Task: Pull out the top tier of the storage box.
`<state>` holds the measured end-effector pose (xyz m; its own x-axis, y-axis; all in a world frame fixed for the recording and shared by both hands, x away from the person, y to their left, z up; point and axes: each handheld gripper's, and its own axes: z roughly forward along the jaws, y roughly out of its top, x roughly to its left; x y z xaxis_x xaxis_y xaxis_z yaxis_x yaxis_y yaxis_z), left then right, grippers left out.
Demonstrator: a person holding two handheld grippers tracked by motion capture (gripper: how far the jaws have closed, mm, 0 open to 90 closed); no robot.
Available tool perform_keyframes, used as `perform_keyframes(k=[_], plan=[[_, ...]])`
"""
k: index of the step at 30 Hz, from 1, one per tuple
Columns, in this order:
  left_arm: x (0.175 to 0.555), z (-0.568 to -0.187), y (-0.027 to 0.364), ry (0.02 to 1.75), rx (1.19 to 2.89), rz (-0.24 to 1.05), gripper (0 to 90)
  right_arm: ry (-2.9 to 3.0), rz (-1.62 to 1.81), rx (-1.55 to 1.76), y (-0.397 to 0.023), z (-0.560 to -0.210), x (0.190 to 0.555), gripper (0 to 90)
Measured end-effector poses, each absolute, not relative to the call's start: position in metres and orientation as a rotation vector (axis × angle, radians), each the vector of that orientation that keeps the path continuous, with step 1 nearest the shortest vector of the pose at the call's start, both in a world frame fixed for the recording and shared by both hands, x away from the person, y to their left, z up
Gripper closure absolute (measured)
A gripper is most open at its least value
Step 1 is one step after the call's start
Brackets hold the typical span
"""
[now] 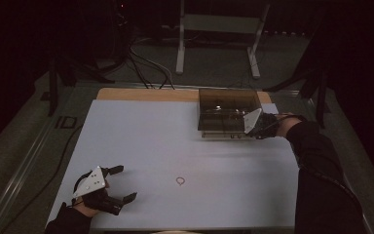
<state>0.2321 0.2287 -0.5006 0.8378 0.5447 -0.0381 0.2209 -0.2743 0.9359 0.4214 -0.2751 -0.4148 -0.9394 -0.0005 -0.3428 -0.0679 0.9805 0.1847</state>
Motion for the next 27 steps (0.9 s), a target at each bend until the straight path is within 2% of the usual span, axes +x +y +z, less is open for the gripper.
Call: perform_keyframes(k=[6,10,19,20,24,27], plan=[[0.232,-0.501,0.229,0.575,1.858,0.346,1.0,2.793,0.281,0.010,-0.277,-0.412,0.421,73.5],[0.232,-0.501,0.228,0.573,1.860,0.347,1.0,2.814,0.303,0.098,-0.276,-0.407,0.422,71.6],[0.232,-0.501,0.228,0.574,1.857,0.343,1.0,2.796,0.441,0.195,-0.268,-0.398,0.423,57.7],[0.232,-0.500,0.228,0.573,1.859,0.344,1.0,2.794,0.464,0.231,-0.265,-0.397,0.423,49.4],[0.232,-0.500,0.229,0.571,1.856,0.343,1.0,2.772,0.540,0.328,-0.258,-0.395,0.422,39.8],[0.233,-0.500,0.228,0.569,1.858,0.342,1.0,2.753,0.597,0.389,-0.252,-0.394,0.420,27.8]])
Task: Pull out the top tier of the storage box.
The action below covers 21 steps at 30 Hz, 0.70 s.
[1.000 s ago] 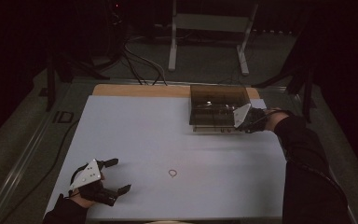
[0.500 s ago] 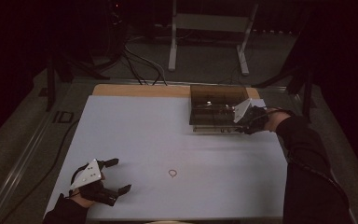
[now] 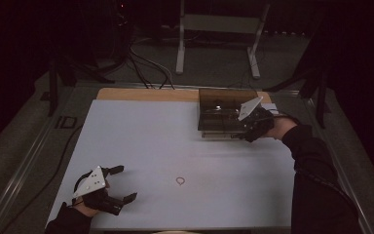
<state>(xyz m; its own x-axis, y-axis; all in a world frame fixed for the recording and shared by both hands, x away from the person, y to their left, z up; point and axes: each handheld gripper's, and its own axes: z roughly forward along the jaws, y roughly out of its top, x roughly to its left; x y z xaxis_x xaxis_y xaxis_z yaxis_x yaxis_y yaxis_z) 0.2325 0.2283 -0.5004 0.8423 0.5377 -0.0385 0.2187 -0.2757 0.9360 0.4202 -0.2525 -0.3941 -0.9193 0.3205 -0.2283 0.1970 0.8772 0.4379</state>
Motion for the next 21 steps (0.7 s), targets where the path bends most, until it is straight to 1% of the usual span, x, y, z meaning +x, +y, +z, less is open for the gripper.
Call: perform_keyframes(k=[3,8,15,21], plan=[[0.233,-0.500,0.228,0.571,1.858,0.340,0.9,2.745,0.650,0.461,-0.248,-0.392,0.420,14.6],[0.233,-0.500,0.228,0.570,1.857,0.338,1.0,2.718,0.707,0.585,-0.242,-0.390,0.419,1.2],[0.233,-0.500,0.228,0.569,1.857,0.338,1.0,2.683,0.777,0.714,-0.232,-0.389,0.417,0.0],[0.233,-0.500,0.228,0.570,1.857,0.336,1.0,2.675,0.779,0.728,-0.223,-0.392,0.413,0.0]])
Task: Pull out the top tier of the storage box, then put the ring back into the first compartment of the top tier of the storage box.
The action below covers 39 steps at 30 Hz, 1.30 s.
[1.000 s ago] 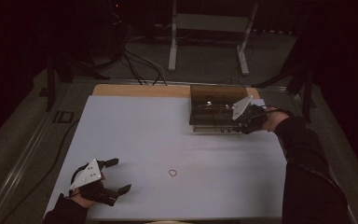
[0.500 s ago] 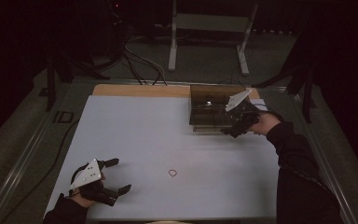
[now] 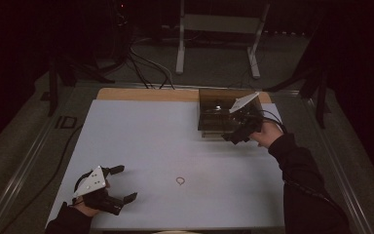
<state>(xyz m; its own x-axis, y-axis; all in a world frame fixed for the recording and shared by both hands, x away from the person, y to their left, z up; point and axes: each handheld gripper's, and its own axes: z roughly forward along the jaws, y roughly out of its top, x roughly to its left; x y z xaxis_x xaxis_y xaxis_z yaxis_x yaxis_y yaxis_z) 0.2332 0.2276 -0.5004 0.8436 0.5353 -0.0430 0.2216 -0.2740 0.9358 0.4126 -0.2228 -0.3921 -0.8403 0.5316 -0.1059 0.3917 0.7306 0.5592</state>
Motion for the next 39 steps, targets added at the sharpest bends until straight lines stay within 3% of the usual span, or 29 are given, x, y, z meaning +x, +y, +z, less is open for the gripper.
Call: perform_keyframes(k=[39], plan=[[0.233,-0.501,0.227,0.571,1.858,0.334,1.0,2.590,1.058,0.810,-0.173,-0.402,0.367,0.0]])
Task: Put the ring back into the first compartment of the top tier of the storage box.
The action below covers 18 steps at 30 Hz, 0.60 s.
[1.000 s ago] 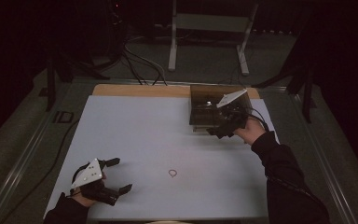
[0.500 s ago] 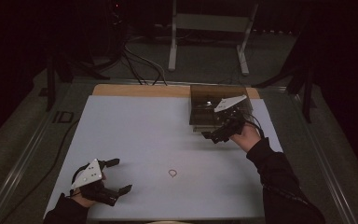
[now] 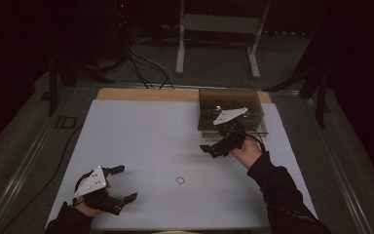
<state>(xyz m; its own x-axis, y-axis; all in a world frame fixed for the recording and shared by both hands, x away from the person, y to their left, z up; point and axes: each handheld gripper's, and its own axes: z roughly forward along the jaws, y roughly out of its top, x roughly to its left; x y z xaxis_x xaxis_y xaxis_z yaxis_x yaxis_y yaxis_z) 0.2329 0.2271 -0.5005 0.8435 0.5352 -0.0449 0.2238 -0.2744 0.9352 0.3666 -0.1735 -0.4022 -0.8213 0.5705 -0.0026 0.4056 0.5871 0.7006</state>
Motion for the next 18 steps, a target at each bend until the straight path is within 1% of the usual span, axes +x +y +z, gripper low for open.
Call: perform_keyframes(k=[10,18], plan=[[0.233,-0.501,0.227,0.572,1.857,0.338,1.0,2.611,1.081,0.800,-0.162,-0.409,0.358,0.0],[0.233,-0.501,0.227,0.572,1.860,0.333,1.0,2.633,1.089,0.779,-0.148,-0.421,0.345,0.0]])
